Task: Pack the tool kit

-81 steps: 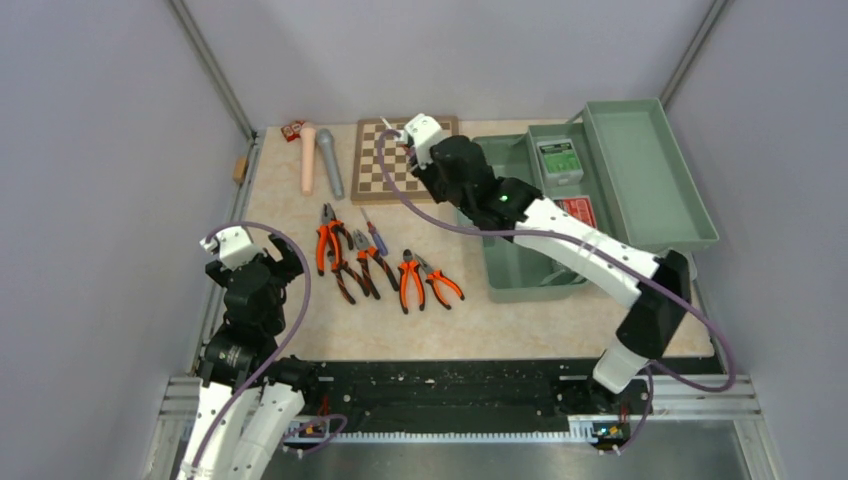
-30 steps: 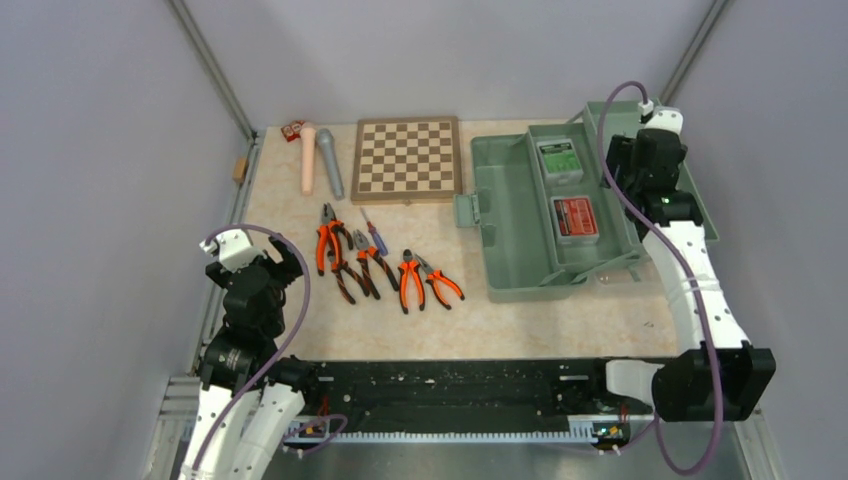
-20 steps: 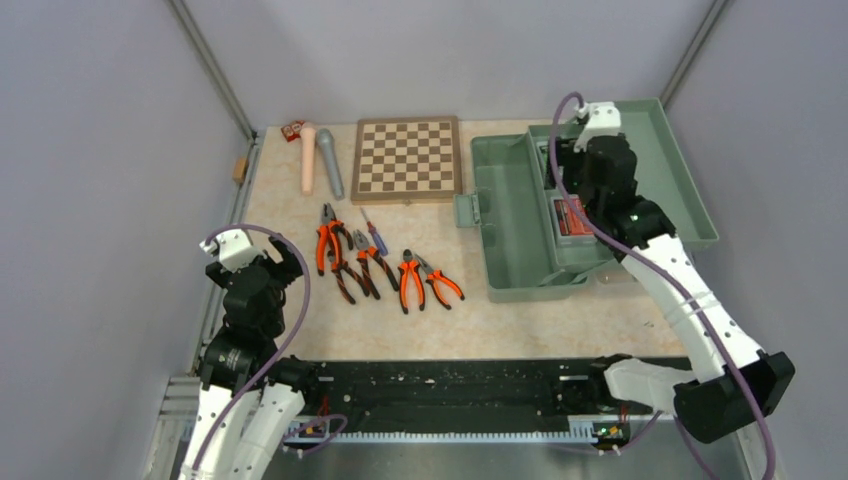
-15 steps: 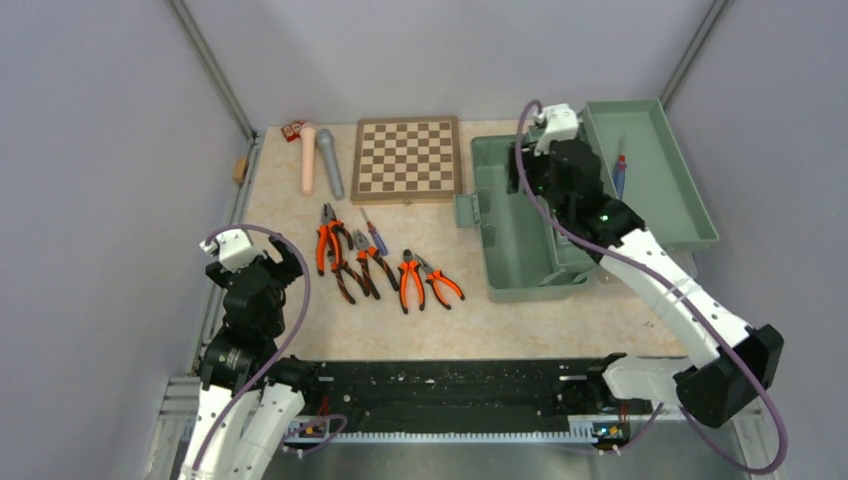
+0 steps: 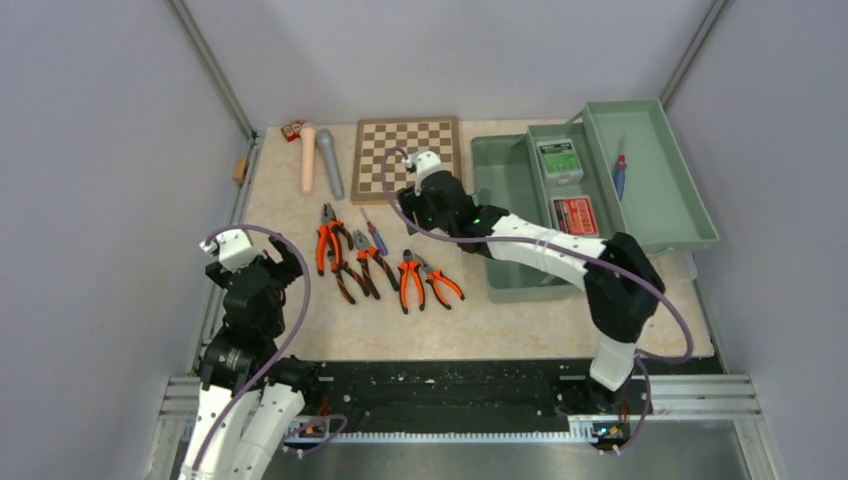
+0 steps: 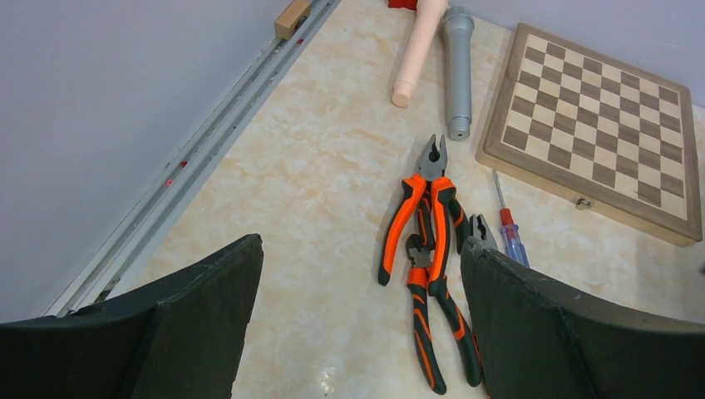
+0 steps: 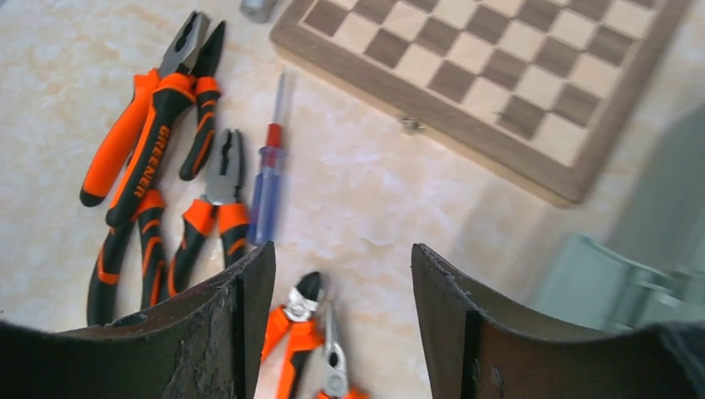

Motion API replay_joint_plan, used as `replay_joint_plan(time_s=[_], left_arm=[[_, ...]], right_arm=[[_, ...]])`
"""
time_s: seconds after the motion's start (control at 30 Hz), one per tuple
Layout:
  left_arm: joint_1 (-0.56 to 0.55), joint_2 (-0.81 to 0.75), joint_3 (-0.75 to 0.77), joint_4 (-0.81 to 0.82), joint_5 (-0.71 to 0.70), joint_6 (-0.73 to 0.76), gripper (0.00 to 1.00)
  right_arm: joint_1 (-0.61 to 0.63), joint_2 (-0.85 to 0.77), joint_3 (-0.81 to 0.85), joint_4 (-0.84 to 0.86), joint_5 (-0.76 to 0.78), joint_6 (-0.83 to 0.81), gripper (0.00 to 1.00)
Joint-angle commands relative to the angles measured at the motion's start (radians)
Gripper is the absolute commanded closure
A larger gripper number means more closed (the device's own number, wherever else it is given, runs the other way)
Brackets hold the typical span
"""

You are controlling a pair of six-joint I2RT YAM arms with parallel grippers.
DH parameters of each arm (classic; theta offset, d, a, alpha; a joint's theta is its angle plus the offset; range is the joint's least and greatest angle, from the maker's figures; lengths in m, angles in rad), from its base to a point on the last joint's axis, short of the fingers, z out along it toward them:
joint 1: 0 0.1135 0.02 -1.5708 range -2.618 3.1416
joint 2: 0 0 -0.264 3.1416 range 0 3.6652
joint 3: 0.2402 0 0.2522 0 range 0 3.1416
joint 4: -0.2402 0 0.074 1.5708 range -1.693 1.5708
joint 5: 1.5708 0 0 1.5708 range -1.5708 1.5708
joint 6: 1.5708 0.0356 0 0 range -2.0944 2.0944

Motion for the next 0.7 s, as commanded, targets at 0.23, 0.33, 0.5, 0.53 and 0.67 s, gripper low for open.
replay_joint_plan(time_s=[0.23, 0.33, 0.5, 0.53, 0.67], left_arm=[[0.005, -0.030, -0.001, 0.040, 0.015, 0.003, 0.07], [0.005, -0.032, -0.001, 0.040, 0.018, 0.003, 0.07], [0.005, -0.035, -0.002, 0.042, 0.022, 0.004, 0.07], [0.005, -0.036, 0.000, 0.042, 0.022, 0.004, 0.07], [0.005, -0.039, 0.000, 0.041, 0.022, 0.003, 0.07]], right_arm=[[0.086, 0.343, 0.222, 0.194, -0.030, 0.081, 0.50], [0.088, 0.404, 0.259, 0.203, -0.032, 0.083, 0.52], [0.089, 0.491, 0.324, 0.163, -0.041, 0.084, 0.53], [0.089, 0.503, 0.334, 0.157, -0.043, 0.085, 0.53], [0.090, 0.560, 0.367, 0.125, -0.080, 0.072, 0.53]])
